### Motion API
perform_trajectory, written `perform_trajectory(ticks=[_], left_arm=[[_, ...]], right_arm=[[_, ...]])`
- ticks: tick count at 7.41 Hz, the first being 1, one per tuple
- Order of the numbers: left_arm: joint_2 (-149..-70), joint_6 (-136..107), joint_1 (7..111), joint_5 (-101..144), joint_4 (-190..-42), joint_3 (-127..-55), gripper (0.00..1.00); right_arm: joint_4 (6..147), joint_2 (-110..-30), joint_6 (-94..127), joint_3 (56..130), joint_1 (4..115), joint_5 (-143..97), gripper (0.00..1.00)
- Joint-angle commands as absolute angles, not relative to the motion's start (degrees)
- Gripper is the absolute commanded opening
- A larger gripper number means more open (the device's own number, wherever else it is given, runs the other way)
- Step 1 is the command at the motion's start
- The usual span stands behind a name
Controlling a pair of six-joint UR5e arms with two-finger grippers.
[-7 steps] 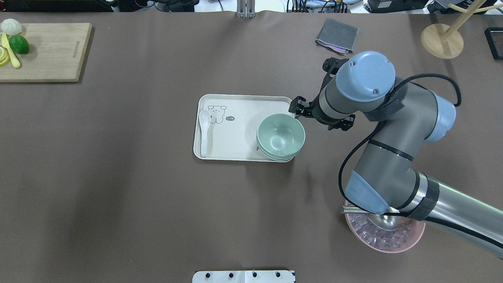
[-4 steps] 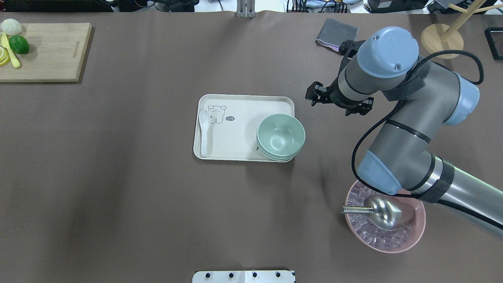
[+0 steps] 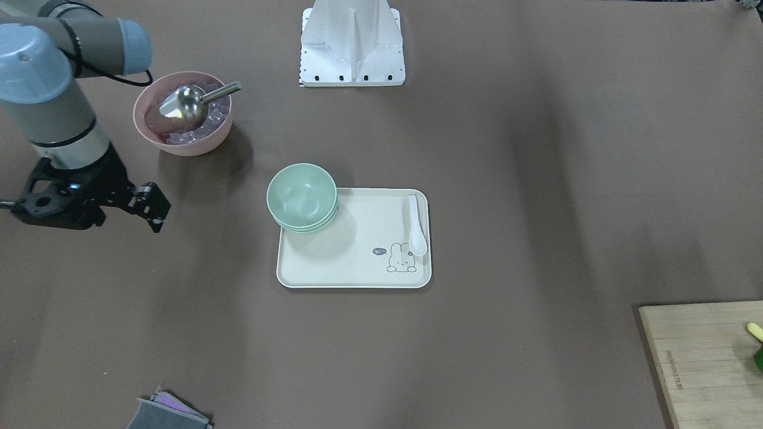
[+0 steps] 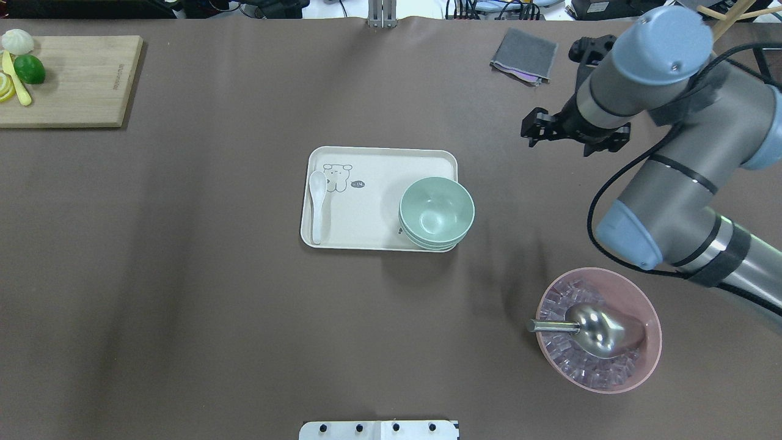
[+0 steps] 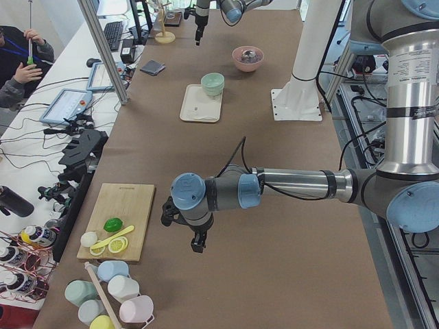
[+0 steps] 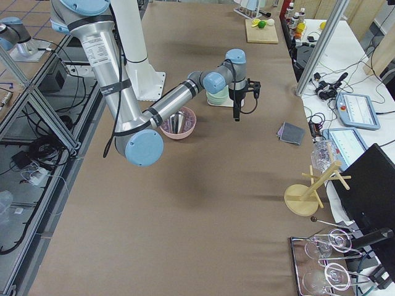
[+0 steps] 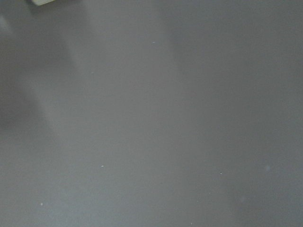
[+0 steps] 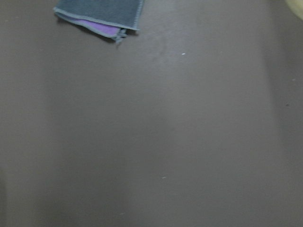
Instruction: Stack green bowls together
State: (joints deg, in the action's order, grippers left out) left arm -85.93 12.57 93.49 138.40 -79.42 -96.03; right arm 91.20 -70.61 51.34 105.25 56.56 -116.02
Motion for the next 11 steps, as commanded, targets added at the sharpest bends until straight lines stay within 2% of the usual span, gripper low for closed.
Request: perform_trajectory(ticks=[1,6,7,11], left_arm=[[-85.17,4.40,94.57,138.34,-79.80,-98.77,0.98],[-85.34,4.66,94.31,138.86,-80.07,-101.86,0.98],[-85.34,4.66,94.22,138.35,-80.07,-102.21,0.98],[-85.17,4.66,94.22,138.52,-80.07,-103.80,0.98]], right_arm=[[91.14,-78.02,35.14,105.03,66.49,-121.36,1.00],[90.88,-93.04,0.92,99.49,87.43,-127.44,1.00],[90.88,-95.86,0.27,99.58,87.89,-128.83,1.00],[90.79,-97.21,0.70,99.23,87.89,-129.11,1.00]])
